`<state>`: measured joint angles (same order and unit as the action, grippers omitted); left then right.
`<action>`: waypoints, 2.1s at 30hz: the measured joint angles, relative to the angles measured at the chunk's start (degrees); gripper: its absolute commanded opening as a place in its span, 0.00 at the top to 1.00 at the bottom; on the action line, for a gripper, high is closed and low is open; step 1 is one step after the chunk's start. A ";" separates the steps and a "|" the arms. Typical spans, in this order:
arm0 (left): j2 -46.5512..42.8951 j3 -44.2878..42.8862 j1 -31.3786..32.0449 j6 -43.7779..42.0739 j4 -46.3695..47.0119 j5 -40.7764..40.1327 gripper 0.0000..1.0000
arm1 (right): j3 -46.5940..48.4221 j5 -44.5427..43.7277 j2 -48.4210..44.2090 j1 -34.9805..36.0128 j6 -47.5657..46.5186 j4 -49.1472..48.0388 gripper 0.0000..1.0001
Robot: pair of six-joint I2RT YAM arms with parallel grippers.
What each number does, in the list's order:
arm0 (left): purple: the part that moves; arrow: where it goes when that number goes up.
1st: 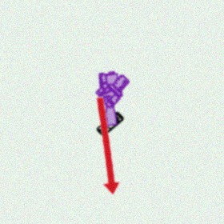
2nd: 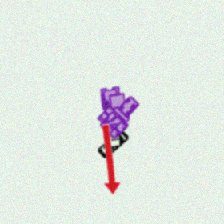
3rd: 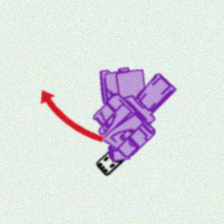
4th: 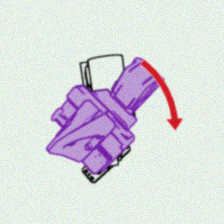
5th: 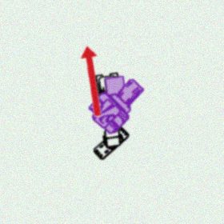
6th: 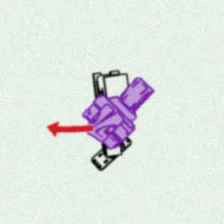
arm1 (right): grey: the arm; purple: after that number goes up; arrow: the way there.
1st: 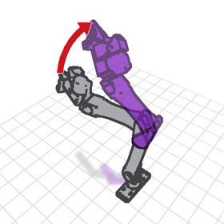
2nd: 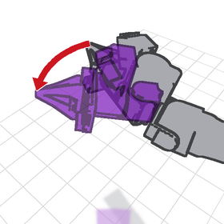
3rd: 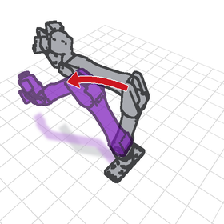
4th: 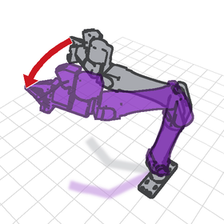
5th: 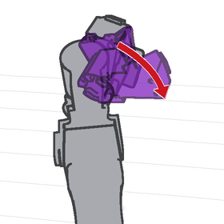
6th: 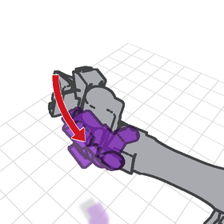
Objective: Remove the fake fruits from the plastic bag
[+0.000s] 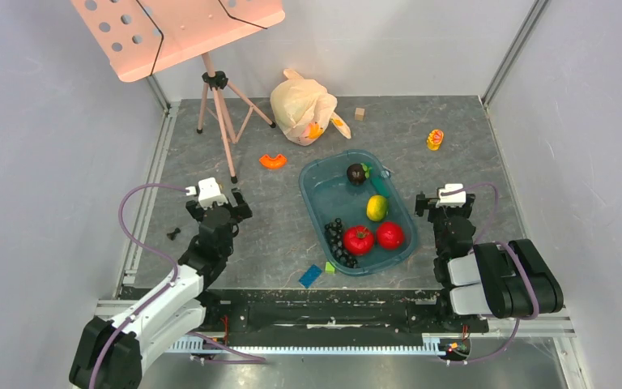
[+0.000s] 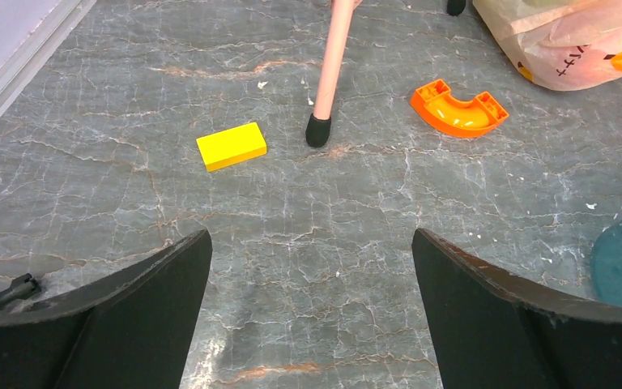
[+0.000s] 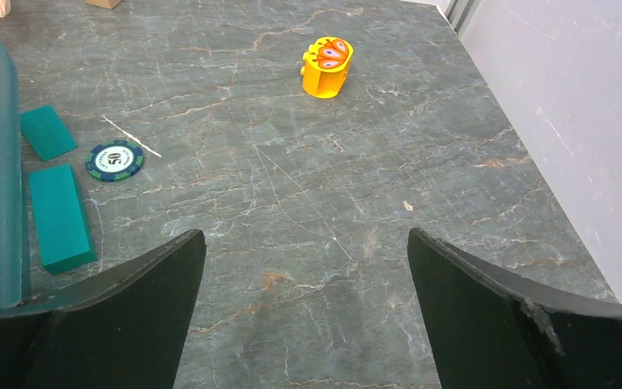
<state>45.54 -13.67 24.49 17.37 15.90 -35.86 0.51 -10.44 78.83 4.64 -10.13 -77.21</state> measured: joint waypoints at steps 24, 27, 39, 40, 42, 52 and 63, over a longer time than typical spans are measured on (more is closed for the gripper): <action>7.23 -6.62 -0.37 3.39 -7.74 -9.05 0.00 | 0.11 -1.44 -1.97 0.00 0.17 3.72 0.02; 10.10 -8.57 -0.37 3.41 -9.44 -8.96 0.00 | 4.92 -3.82 -6.25 0.00 1.38 17.27 0.02; 16.06 -20.00 -0.42 14.14 -29.83 -13.60 0.00 | 54.23 4.74 6.45 0.02 17.29 62.31 0.02; 16.11 -20.00 -0.42 14.51 -31.08 -13.62 0.00 | 56.61 6.95 8.31 0.20 18.45 63.49 0.02; 15.87 -19.93 -0.42 15.23 -32.37 -13.57 0.00 | 59.49 9.90 10.84 0.74 20.76 65.24 0.02; 4.15 -12.44 -0.42 15.02 -26.25 -11.74 0.00 | 74.01 33.92 27.69 1.40 28.30 56.41 0.02; 5.25 -11.72 -0.42 12.20 -24.81 -7.98 0.00 | 111.45 38.01 52.61 5.20 35.67 65.88 0.02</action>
<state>50.78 -25.39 24.08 29.56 -8.91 -43.83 111.96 27.57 131.44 9.85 25.54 -11.33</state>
